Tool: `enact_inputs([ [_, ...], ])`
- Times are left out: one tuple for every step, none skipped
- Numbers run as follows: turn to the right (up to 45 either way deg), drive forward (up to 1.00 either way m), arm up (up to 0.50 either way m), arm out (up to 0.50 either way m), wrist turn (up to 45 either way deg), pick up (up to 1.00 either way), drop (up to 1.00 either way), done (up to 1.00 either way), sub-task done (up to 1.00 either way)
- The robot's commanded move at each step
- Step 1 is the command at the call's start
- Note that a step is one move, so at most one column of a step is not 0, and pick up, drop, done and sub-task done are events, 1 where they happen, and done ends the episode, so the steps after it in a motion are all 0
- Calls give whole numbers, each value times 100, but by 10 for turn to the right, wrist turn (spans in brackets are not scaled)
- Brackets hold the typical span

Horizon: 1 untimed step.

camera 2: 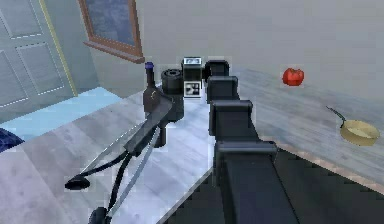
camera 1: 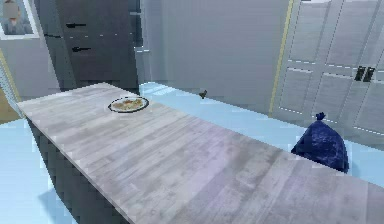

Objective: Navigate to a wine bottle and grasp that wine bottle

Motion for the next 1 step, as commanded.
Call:
enact_inputs([
  [0, 0, 0, 0, 450, 0, 0, 0, 0],
])
